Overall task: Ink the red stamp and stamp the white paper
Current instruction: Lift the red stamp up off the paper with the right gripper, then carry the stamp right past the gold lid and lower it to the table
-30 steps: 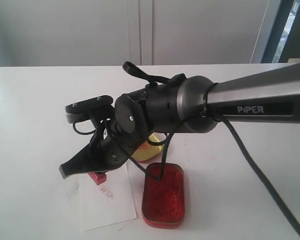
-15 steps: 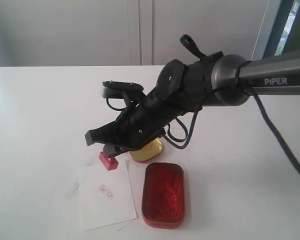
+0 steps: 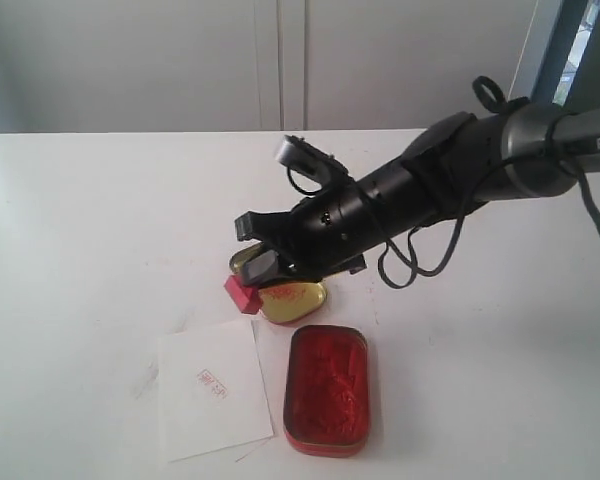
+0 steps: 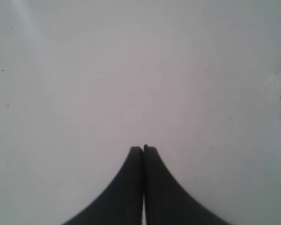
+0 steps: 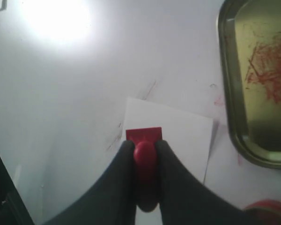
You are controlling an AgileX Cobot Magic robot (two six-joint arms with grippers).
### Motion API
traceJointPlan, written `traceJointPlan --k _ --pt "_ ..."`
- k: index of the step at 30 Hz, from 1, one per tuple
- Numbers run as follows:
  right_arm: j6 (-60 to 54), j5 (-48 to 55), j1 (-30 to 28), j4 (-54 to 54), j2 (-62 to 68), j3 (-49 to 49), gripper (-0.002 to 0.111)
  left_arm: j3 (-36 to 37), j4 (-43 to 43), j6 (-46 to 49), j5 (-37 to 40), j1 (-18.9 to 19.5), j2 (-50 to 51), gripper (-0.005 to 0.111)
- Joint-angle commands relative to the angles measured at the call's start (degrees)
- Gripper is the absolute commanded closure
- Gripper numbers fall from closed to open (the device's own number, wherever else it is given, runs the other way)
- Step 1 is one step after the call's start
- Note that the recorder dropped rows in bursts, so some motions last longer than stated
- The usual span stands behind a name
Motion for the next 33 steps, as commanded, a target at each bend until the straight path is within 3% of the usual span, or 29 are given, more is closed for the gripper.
traceJointPlan --k 1,22,33 --pt "-6.35 2.8 -4.32 7.0 -0.58 2.61 0.108 0.5 0.0 -0.15 0.25 0.1 -0.25 0.107" --pt "-12.56 9.61 -21.36 13.02 1.54 5.45 0.108 0.5 0.0 -0.15 0.25 0.1 -0.25 0.107" --pt "-17.1 14.19 -23.08 21.44 9.44 5.45 0.108 0.5 0.0 -0.15 0.25 0.1 -0.25 0.107"
